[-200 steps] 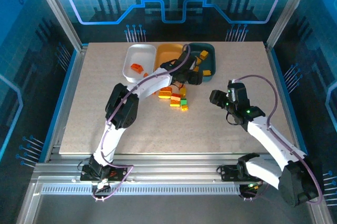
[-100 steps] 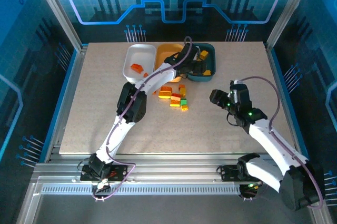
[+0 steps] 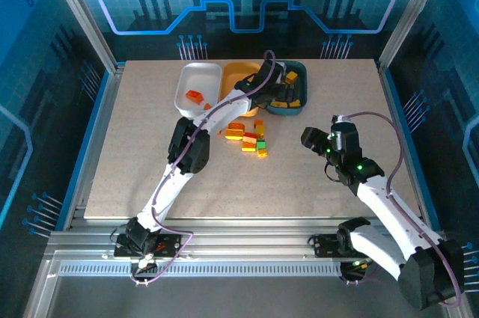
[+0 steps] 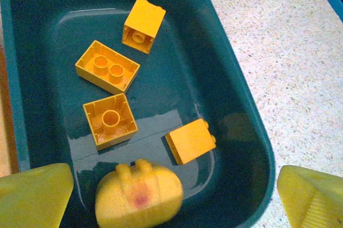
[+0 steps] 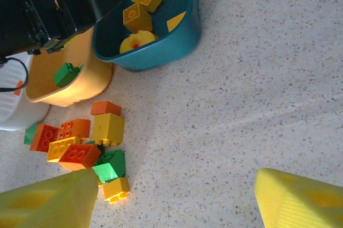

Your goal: Sort the legos into containers by color

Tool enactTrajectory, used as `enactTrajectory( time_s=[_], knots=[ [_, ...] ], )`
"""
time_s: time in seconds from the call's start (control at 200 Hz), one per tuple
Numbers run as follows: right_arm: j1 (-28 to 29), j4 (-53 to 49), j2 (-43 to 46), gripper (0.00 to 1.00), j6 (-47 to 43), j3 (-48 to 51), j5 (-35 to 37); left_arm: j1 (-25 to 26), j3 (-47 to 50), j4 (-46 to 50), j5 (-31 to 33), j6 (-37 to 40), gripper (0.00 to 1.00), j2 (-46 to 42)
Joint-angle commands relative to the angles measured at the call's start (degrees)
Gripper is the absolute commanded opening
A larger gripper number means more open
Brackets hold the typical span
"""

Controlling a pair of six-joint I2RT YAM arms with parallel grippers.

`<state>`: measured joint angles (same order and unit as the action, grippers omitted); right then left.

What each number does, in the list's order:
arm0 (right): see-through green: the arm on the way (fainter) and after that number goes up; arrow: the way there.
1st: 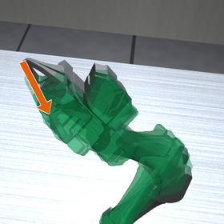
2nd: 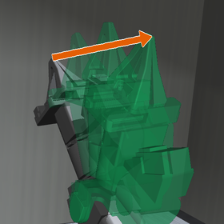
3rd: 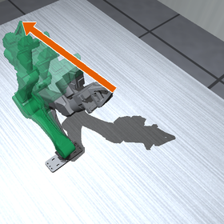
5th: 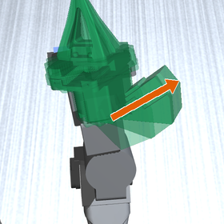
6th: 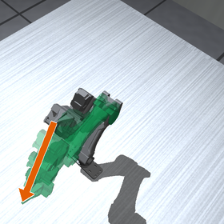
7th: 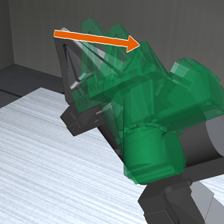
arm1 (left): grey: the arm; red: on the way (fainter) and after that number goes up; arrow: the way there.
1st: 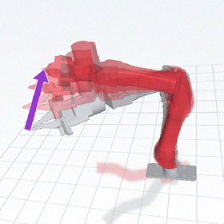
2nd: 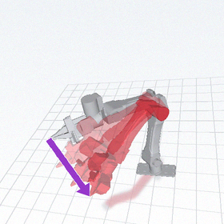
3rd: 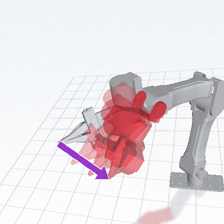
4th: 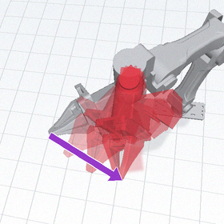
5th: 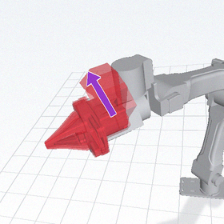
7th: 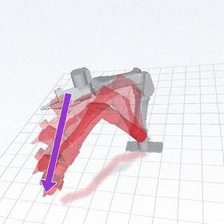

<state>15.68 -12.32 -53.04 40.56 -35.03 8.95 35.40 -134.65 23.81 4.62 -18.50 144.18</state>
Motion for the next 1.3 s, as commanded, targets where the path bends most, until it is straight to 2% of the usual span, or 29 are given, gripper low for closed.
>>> enactTrajectory(
  time_s=[0.0,0.115,0.27,0.365,0.46,0.74,1.136,1.296],
  knots=[
    [-0.8,1.3,0.2,0.78,0.2,0.6,0.3,1.5,5.0,-3.2,-0.1,2.3,0.99,-11.2],
    [-0.6,2.1,-0.3,0.78,0.1,0.9,-0.1,0.7,23.8,-9.5,4.2,-0.6,0.99,-23.6],
    [0.4,3.0,-1.2,0.77,-0.3,1.0,0.0,-4.3,48.8,-11.3,11.2,-9.3,0.99,-37.2],
    [1.1,3.4,-1.5,0.77,-0.5,1.0,0.1,-8.6,59.7,-10.7,11.4,-13.0,0.97,-42.4],
    [1.8,3.6,-1.5,0.77,-0.8,0.9,0.2,-12.0,66.3,-10.7,12.2,-12.9,0.93,-44.7],
    [2.8,3.4,-1.7,0.75,-1.8,0.7,1.7,-17.3,66.5,-8.6,12.4,-10.0,0.8,-38.6],
    [3.1,3.7,-3.0,0.75,-2.3,0.4,1.4,-17.7,57.4,-4.5,13.8,-6.4,0.74,-29.2],
    [3.1,3.6,-2.9,0.74,-2.4,0.4,1.6,-17.7,56.4,-3.6,14.2,-6.3,0.68,-27.6]
  ],
)
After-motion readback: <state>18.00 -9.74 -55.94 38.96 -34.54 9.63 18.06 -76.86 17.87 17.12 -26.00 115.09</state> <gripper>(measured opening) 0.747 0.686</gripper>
